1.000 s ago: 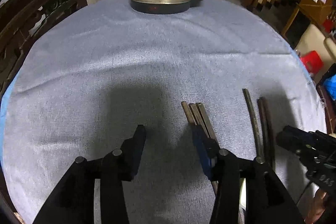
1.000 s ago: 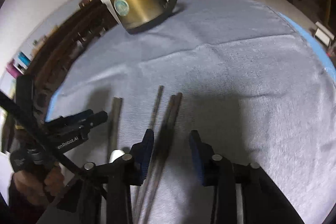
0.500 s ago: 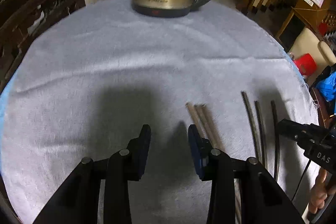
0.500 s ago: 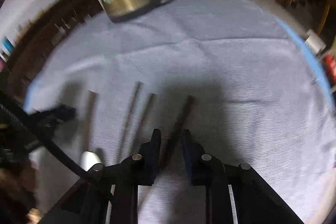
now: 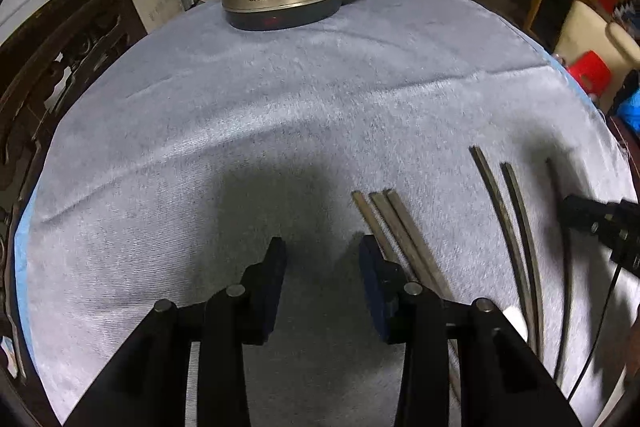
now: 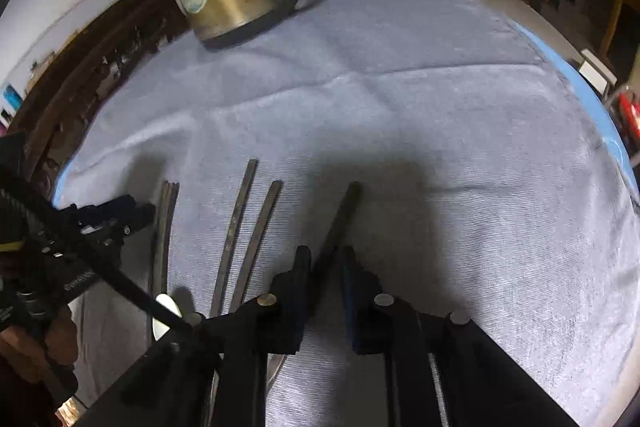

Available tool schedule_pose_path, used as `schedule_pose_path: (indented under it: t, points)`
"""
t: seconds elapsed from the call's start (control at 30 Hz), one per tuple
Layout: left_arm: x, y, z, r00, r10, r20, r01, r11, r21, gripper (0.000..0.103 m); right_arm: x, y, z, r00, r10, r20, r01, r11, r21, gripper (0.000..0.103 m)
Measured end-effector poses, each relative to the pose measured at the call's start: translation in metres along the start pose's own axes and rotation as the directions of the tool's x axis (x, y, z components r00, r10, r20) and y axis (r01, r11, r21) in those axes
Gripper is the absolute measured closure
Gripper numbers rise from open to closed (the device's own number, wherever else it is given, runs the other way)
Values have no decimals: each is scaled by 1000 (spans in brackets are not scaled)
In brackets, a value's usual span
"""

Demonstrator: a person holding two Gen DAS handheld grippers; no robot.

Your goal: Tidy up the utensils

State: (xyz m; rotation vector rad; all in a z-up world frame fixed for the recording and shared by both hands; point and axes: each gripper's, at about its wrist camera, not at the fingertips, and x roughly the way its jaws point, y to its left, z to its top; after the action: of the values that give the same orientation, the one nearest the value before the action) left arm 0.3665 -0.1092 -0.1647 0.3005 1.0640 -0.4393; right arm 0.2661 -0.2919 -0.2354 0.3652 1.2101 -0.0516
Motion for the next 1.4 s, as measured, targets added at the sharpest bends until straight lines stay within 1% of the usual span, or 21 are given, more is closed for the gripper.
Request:
schedule_pose_path:
  t: [0.13,0.2,0.27,0.3,0.4,0.43,0.47,0.53,0.6,0.77,0.8,0.87,0.9,0.93,1.03,1.1,1.2,1.27,1.3,1.33,1.4]
  points:
    - [-7,9,-12,999,-26,-19,26,999,-25,62,-8,-22,-4,1000,26,-5,-26,998,57,87]
    - [-8,12,-11,998,-53,-27,51,997,-63,62,-11,-31,-4,998,56,-15,-54,994,92,81]
    - [-10,14,-3,993,-118,9,118,986,-117,62,-20,-38,-4,995,94,17,-95,989,112,81]
    - [-14,10,-2,993,-116,28,119,986,-115,62,-24,-40,-4,994,101,38,-105,988,112,81]
    - [-7,-5,4,997,-75,5,76,995,-63,61,-35,-46,-1,992,97,76,-105,987,121,79]
    - [1,-8,4,996,-83,-20,81,995,-59,59,-38,-49,-1,992,93,82,-103,987,127,79]
    - [1,-8,5,996,-94,3,94,993,-65,57,-40,-52,-2,992,89,86,-100,986,133,79]
    - [4,-10,4,998,-65,-2,65,996,-67,41,-43,-56,-6,992,93,86,-104,985,138,79]
    - [6,-6,4,998,-59,-10,58,994,-88,35,-44,-61,-11,992,89,85,-101,984,149,79]
    - [10,4,2,998,-45,-36,42,996,-79,33,-33,-62,-13,994,92,60,-102,979,176,79]
    - [14,2,1,998,3,-68,-7,998,-54,33,-31,-59,-11,994,94,51,-102,980,173,79]
    - [18,-1,-1,999,23,-48,-24,1000,-20,32,-24,-51,-6,996,87,32,-91,982,166,72]
    - [20,0,-3,999,15,-52,-17,999,-30,32,-20,-47,-3,998,65,17,-66,984,165,56]
    - [22,2,-5,998,4,-58,-6,999,-45,33,-16,-43,0,999,33,1,-33,985,171,45]
    - [29,5,-9,998,-10,-64,4,996,-84,35,-7,-32,6,1000,-14,-8,15,986,166,45]
    - [27,5,-8,998,-49,-34,45,994,-104,35,-4,-25,8,999,-48,-15,50,989,140,47]
    - [29,-10,-1,998,-56,4,57,996,-70,35,3,-7,9,987,-161,-18,162,986,33,59]
    - [42,-19,-3,999,5,-41,-6,1000,-22,35,6,2,8,974,-226,-3,225,974,-36,64]
    - [51,-20,-6,997,14,-74,-15,1000,-20,33,6,3,7,973,-230,0,230,972,-49,67]
    - [55,-17,-8,998,-1,-60,-2,999,-43,33,6,5,6,973,-230,2,230,971,-60,72]
    - [59,-12,-13,997,-2,-78,0,999,-33,33,5,5,6,974,-228,-3,227,971,-78,81]
